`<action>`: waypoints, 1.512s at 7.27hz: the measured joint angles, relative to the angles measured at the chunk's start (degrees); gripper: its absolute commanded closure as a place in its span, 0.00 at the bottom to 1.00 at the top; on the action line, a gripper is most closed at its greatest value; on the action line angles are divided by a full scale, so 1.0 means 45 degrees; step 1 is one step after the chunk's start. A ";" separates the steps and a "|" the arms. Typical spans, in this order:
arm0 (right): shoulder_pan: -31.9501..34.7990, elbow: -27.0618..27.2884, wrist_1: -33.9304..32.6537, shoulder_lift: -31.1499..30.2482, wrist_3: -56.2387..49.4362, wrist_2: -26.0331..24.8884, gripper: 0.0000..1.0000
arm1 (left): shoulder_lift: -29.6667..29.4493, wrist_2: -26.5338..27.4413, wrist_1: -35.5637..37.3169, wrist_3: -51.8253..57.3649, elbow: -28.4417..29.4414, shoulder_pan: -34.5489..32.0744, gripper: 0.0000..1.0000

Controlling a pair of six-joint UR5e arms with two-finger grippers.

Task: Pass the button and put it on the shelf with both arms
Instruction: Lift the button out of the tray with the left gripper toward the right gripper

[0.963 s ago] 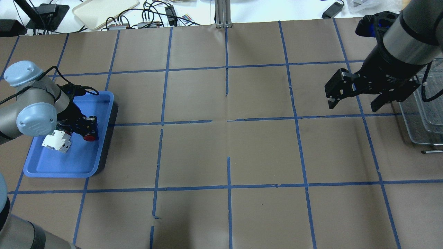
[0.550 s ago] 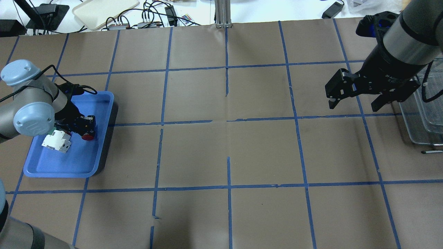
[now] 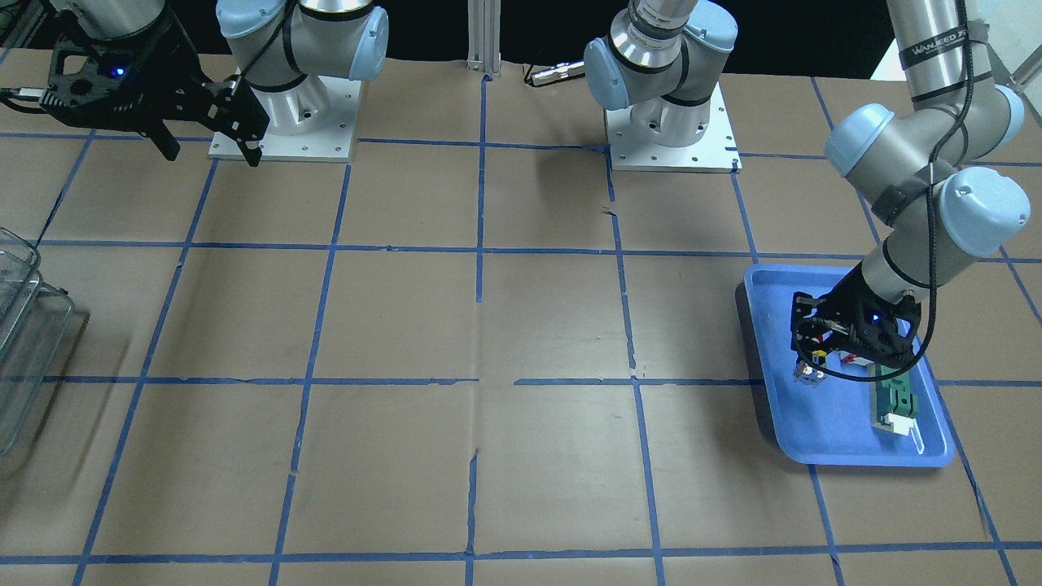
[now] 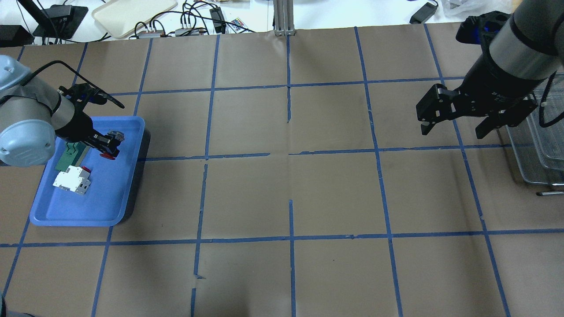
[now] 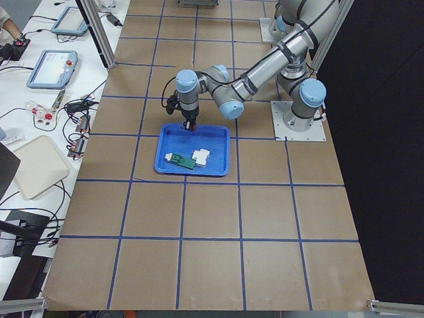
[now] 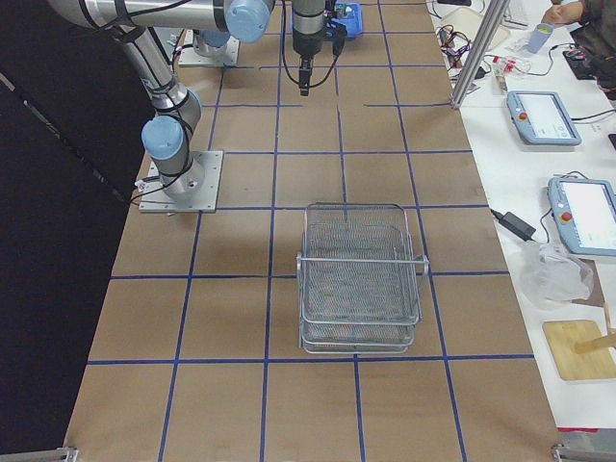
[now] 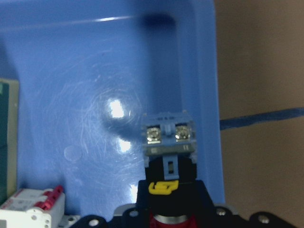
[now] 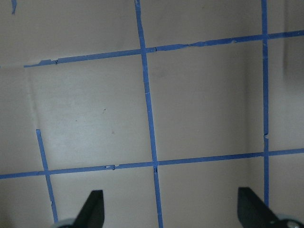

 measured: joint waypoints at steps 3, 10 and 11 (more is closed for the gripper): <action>-0.0644 -0.0192 0.0324 0.0284 0.2327 0.1203 0.00 | 0.0450 0.0073 -0.1720 0.3858 0.1206 -0.1995 1.00; -0.1012 -0.2378 0.1387 0.2174 0.7404 0.6299 0.00 | 0.0200 -0.4524 -0.2307 0.9366 0.3130 -0.5361 1.00; -0.1259 -0.2480 0.1488 0.2321 0.7999 0.7100 0.00 | 0.0201 -0.5467 -0.2083 0.9290 0.3145 -0.5835 1.00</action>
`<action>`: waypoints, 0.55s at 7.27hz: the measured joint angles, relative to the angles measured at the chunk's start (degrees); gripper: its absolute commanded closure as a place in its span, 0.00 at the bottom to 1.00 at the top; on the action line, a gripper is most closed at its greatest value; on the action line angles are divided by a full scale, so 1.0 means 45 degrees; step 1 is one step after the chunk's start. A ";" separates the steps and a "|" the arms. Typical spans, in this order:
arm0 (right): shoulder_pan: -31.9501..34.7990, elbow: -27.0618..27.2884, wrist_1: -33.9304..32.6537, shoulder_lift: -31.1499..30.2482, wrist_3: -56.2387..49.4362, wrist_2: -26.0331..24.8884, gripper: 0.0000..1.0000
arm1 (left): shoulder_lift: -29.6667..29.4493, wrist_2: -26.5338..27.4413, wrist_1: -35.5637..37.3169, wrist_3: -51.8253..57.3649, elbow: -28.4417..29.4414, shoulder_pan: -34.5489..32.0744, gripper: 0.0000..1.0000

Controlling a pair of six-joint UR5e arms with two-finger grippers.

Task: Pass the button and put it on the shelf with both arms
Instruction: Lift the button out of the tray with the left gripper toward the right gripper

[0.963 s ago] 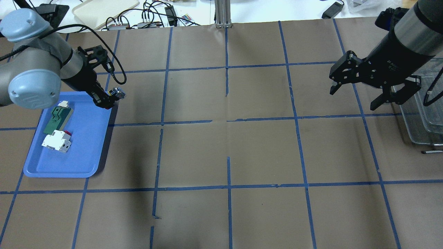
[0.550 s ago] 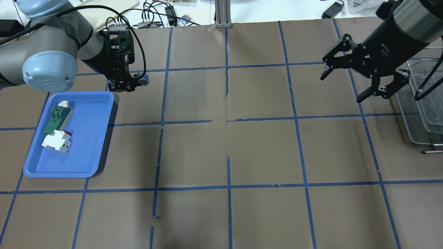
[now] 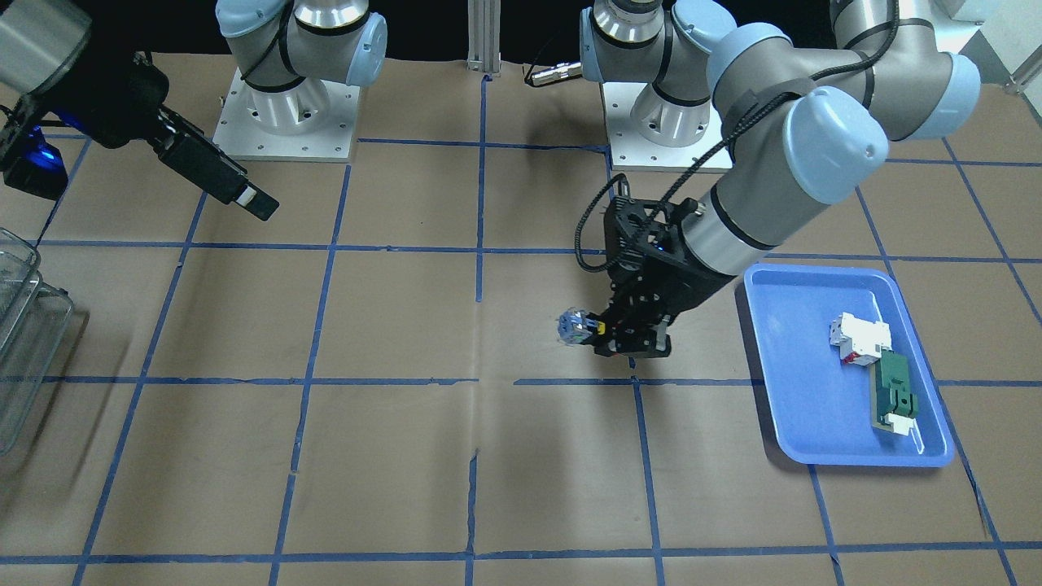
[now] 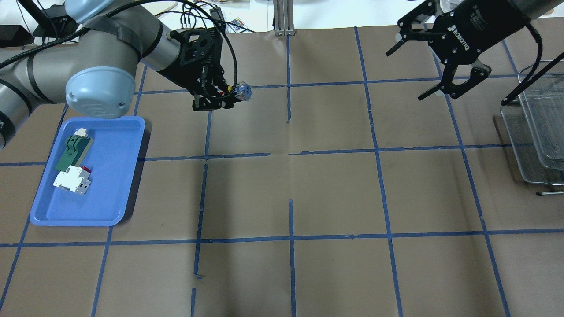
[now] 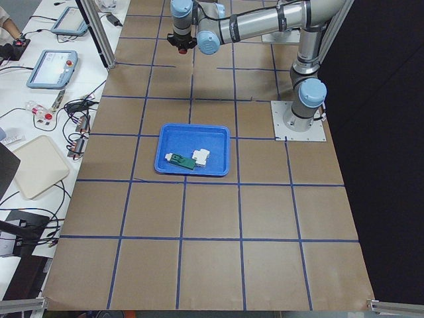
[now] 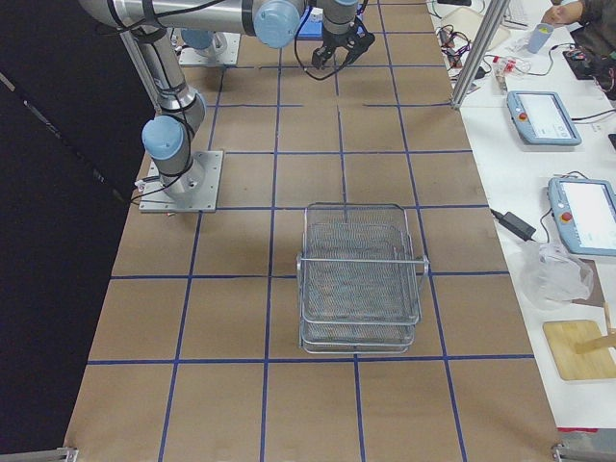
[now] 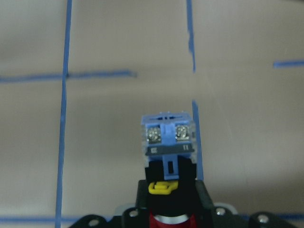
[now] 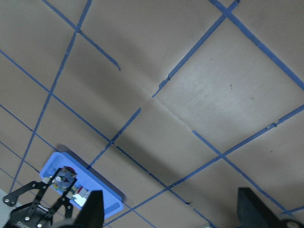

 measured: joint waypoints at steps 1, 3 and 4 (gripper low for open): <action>-0.0273 -0.0027 0.0111 0.0062 0.0734 0.0864 0.00 | -0.0003 -0.0596 0.0456 -0.0252 0.0005 -0.0463 1.00; -0.0547 0.0081 0.0224 0.0102 0.1876 0.1733 0.00 | -0.0115 -0.0917 0.1695 -0.1027 0.0043 -0.1371 1.00; -0.0569 0.0224 0.0228 0.0194 0.2271 0.2116 0.00 | -0.0213 -0.0973 0.2113 -0.1336 0.0207 -0.1748 1.00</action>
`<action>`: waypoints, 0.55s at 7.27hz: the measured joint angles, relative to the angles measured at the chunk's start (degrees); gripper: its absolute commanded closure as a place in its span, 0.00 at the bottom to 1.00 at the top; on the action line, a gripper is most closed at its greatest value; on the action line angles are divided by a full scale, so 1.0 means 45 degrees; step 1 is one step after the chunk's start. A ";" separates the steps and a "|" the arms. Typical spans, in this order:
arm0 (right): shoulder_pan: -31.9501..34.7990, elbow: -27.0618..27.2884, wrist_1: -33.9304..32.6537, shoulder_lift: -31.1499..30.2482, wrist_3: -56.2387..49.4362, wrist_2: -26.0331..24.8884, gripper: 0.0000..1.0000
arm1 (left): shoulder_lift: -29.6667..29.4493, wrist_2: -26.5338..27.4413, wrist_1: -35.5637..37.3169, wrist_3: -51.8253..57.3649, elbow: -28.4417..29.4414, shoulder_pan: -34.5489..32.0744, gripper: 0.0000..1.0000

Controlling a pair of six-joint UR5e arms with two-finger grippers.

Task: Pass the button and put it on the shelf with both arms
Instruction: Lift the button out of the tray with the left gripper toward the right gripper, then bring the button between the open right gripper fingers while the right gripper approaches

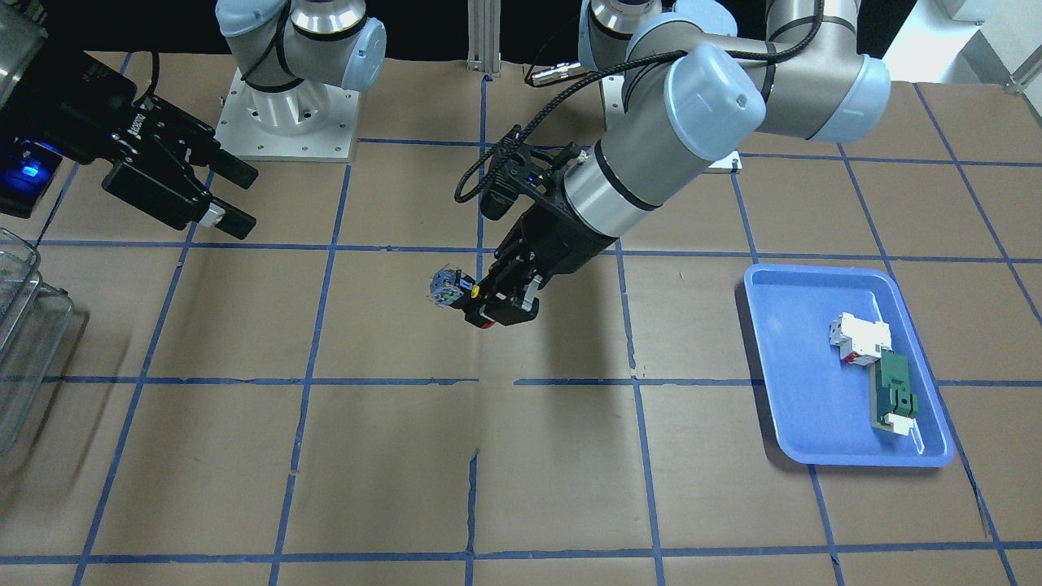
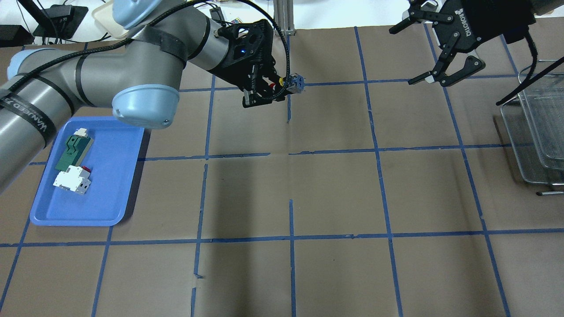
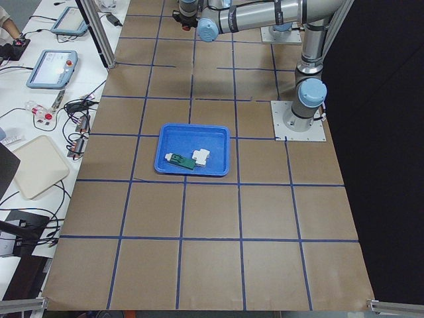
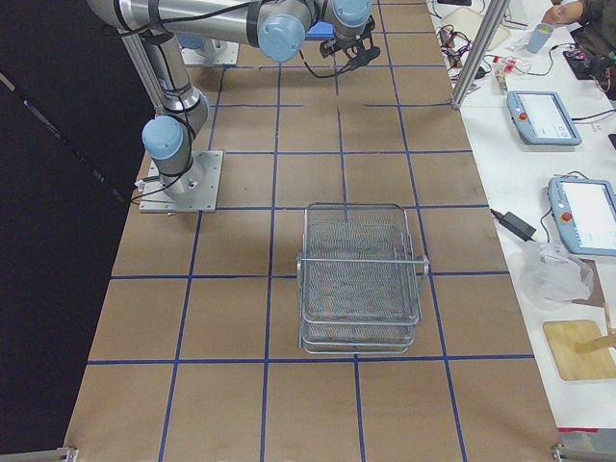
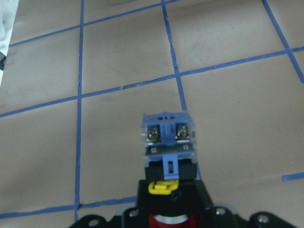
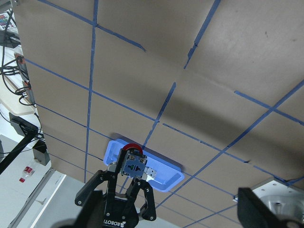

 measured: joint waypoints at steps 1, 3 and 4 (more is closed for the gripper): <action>0.0004 0.0135 0.0005 0.0134 0.0438 0.0587 0.00 | -0.0110 -0.0060 0.0169 -0.0423 0.0349 -0.0374 1.00; 0.0038 0.0282 -0.0009 0.0314 0.1181 0.1468 0.00 | -0.0413 -0.0115 0.0236 -0.1157 0.1169 -0.0973 1.00; 0.0034 0.0358 -0.0027 0.0433 0.1384 0.1956 0.00 | -0.0512 -0.0132 0.0240 -0.1347 0.1389 -0.1165 1.00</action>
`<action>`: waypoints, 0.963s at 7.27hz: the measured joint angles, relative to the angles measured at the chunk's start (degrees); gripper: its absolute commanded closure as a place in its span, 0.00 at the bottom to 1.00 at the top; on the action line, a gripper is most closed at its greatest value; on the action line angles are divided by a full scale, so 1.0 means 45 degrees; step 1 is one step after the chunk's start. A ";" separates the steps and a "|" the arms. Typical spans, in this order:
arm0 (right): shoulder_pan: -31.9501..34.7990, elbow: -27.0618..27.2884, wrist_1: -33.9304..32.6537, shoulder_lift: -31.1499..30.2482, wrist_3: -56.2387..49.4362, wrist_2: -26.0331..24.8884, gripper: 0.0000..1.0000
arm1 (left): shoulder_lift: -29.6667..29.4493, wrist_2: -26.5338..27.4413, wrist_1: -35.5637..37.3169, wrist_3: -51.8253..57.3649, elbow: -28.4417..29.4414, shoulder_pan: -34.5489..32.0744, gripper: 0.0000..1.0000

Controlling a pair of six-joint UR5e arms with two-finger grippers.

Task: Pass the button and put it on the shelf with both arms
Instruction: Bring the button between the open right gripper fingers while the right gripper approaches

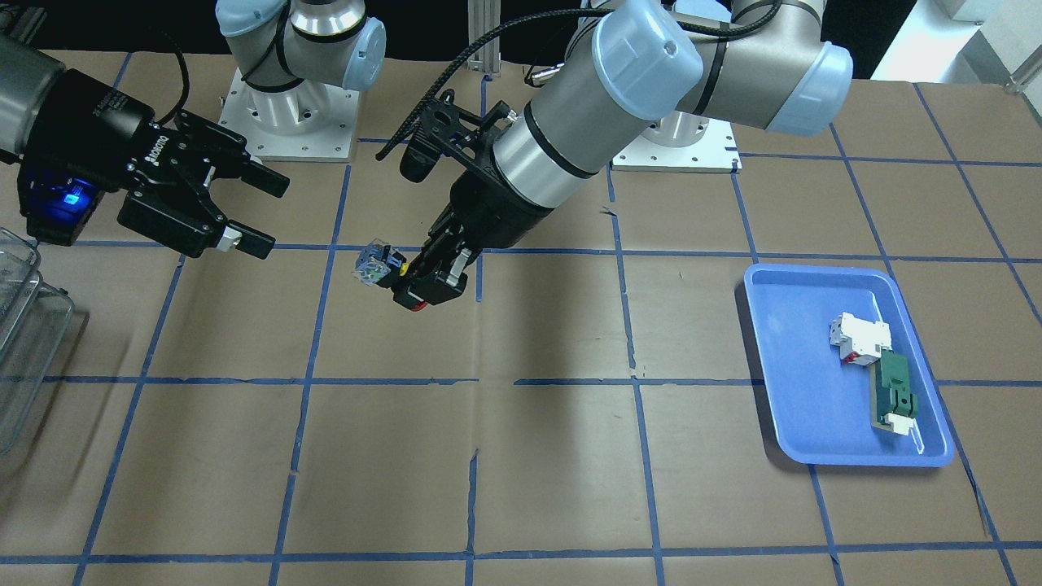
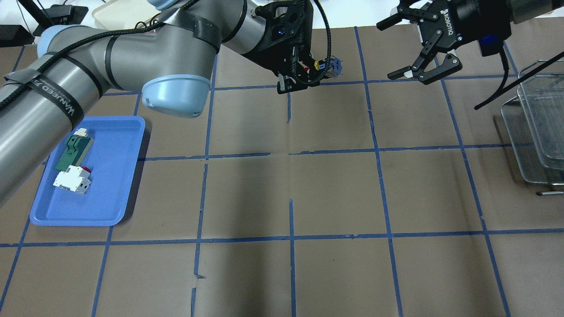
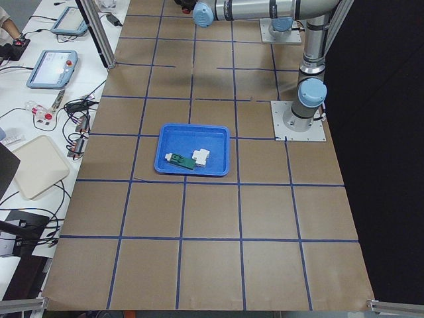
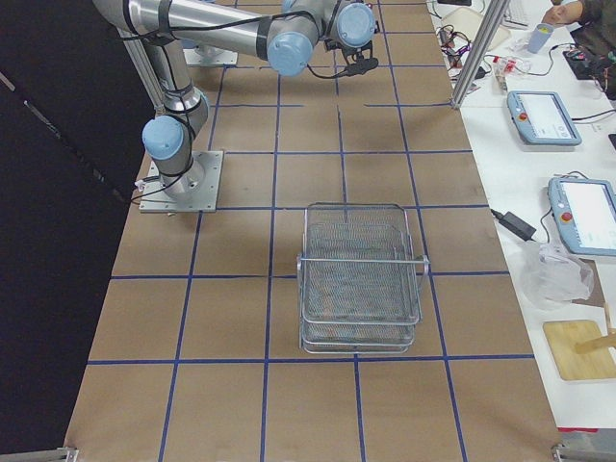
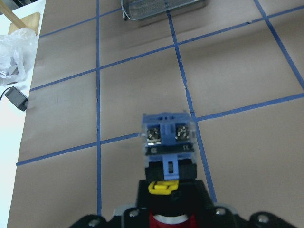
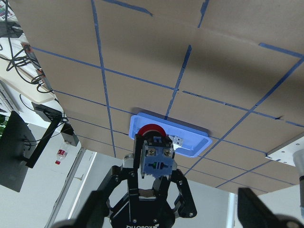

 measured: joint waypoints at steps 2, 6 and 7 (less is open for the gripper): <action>-0.0032 0.0134 -0.0073 0.0140 0.0083 0.0341 0.00 | -0.0047 -0.0014 0.0001 -0.0121 0.0124 -0.0178 1.00; 0.0004 0.0170 -0.0051 0.0454 0.0079 0.0821 0.00 | -0.0062 -0.0021 0.0006 -0.0262 0.0136 -0.0261 1.00; 0.0017 0.0167 -0.0097 0.0540 0.0088 0.1138 0.00 | -0.0068 -0.0016 0.0020 -0.0508 0.0137 -0.0321 1.00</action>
